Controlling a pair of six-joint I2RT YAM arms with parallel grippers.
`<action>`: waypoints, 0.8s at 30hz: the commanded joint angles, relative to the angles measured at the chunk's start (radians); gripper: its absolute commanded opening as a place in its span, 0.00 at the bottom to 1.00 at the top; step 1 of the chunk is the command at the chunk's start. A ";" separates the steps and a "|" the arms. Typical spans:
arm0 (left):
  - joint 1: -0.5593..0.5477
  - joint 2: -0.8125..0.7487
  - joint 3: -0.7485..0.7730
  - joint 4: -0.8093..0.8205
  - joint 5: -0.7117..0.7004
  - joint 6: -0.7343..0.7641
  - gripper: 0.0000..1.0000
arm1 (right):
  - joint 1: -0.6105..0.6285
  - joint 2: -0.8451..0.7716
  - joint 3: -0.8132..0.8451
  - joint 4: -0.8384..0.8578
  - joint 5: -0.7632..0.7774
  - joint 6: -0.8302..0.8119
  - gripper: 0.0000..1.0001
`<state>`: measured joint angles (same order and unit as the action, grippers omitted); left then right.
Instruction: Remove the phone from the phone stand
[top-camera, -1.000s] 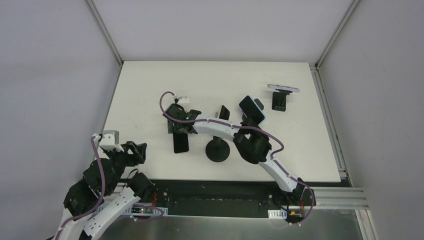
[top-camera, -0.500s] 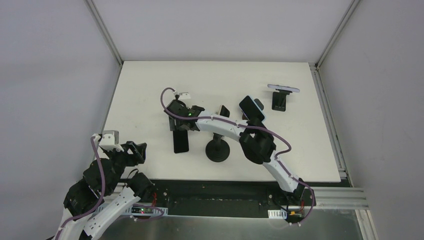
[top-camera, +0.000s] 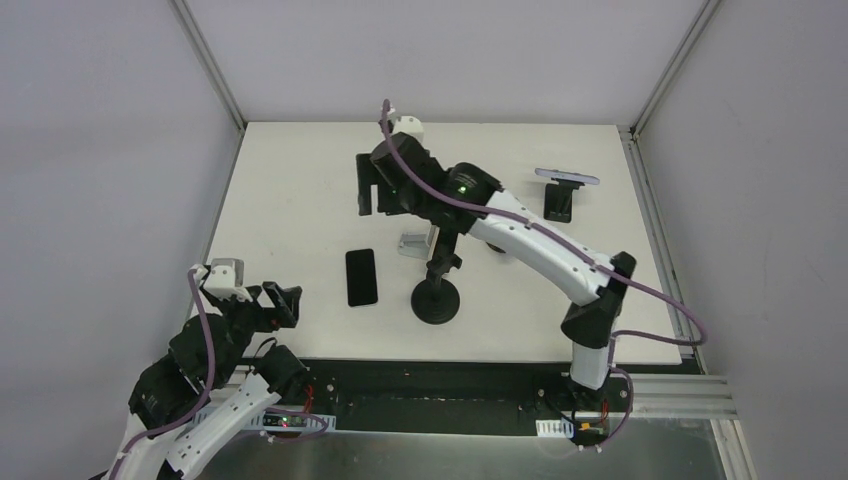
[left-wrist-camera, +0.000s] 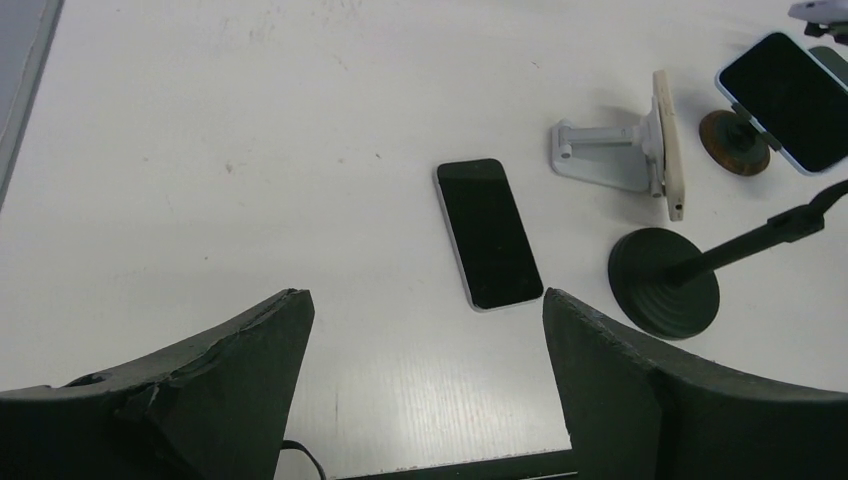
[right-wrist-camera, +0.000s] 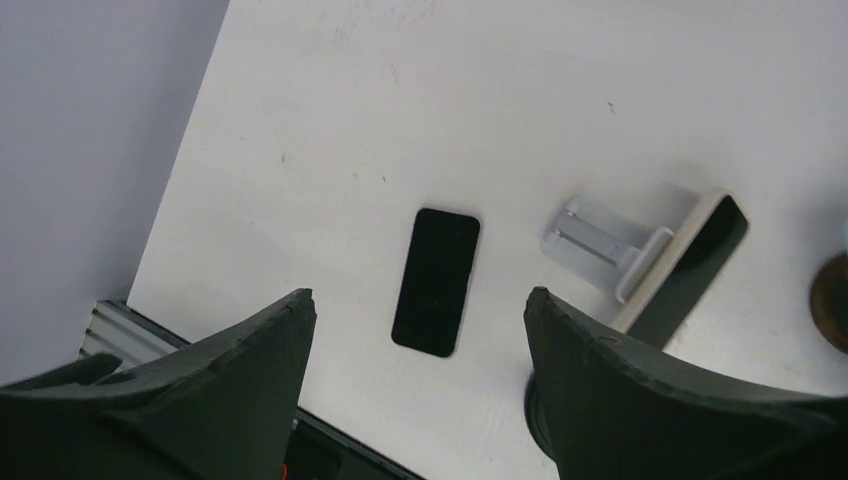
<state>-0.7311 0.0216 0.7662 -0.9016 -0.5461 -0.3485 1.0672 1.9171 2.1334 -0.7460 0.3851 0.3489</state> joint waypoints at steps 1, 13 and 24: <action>0.007 0.086 0.008 0.090 0.154 0.051 0.91 | -0.009 -0.181 -0.086 -0.215 0.018 -0.016 0.80; 0.003 0.391 -0.097 0.635 0.662 0.124 0.99 | -0.059 -0.603 -0.476 -0.353 -0.034 0.103 0.81; -0.119 0.689 -0.310 1.289 0.765 0.240 0.99 | -0.079 -0.898 -0.699 -0.308 -0.016 0.173 0.81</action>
<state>-0.8082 0.6117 0.4538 0.1005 0.1715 -0.1867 0.9958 1.0889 1.4746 -1.0595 0.3527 0.4831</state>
